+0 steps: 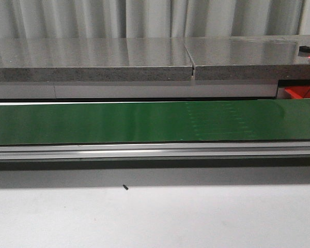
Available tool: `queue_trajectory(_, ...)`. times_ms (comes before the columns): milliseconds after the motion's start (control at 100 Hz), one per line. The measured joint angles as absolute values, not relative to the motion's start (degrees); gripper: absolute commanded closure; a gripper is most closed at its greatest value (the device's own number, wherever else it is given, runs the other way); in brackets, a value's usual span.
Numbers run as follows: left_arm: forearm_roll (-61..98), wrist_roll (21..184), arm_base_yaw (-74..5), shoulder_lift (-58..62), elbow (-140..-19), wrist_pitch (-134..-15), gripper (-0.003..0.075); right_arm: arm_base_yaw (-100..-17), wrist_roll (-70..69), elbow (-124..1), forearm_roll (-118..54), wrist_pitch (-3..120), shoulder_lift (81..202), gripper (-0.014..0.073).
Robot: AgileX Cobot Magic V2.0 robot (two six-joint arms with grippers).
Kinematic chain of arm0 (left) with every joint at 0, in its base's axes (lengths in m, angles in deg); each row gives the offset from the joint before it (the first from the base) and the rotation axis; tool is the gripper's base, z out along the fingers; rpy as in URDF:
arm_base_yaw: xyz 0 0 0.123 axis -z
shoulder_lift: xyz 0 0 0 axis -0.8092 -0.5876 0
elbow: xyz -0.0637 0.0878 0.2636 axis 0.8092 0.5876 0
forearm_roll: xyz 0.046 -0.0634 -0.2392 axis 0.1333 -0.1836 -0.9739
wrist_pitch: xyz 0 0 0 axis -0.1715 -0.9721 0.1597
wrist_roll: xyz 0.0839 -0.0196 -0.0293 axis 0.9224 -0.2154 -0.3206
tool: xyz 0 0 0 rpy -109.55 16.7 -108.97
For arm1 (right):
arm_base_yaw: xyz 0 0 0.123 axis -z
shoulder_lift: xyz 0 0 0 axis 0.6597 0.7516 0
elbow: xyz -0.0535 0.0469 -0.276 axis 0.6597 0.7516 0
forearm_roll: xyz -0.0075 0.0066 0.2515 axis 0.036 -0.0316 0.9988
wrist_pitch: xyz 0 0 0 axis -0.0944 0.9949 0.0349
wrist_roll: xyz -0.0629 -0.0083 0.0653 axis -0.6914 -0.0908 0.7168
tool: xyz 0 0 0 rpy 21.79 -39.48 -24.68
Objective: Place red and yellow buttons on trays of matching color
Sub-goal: 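Set the red button on the belt and open the left gripper, then grasp a second red button with the left gripper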
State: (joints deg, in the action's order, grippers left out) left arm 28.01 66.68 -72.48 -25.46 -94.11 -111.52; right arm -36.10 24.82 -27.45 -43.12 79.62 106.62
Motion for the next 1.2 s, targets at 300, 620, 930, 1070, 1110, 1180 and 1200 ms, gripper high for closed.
queue_trajectory(300,35.9,63.7,-79.8,-25.6,-94.1,-112.4,0.0173,-36.1,24.8,-27.5,-43.1,79.6,106.6,0.0686)
queue_trajectory(620,38.3,62.6,-83.0,-32.0,-94.1,-112.2,0.0174,-36.1,24.8,-27.5,-43.1,79.6,106.6,0.0686)
queue_trajectory(930,38.5,62.6,-83.0,-43.9,-100.2,-111.0,0.0174,-36.1,24.8,-27.5,-43.1,79.6,106.6,0.0686)
queue_trajectory(1070,38.9,62.6,-83.0,-47.4,-102.8,-110.2,0.0174,-36.1,24.8,-27.5,-43.1,79.6,106.6,0.0686)
queue_trajectory(1110,39.0,62.6,-83.0,-48.1,-103.3,-109.7,0.0174,-36.1,24.8,-27.5,-43.1,79.6,106.6,0.0686)
queue_trajectory(1180,39.1,62.6,-83.0,-49.4,-103.8,-108.5,0.0174,-36.1,24.8,-27.5,-43.1,79.6,106.6,0.0686)
queue_trajectory(1200,39.1,62.6,-83.0,-49.8,-103.9,-108.1,0.0174,-36.1,24.8,-27.5,-43.1,79.6,106.6,0.0686)
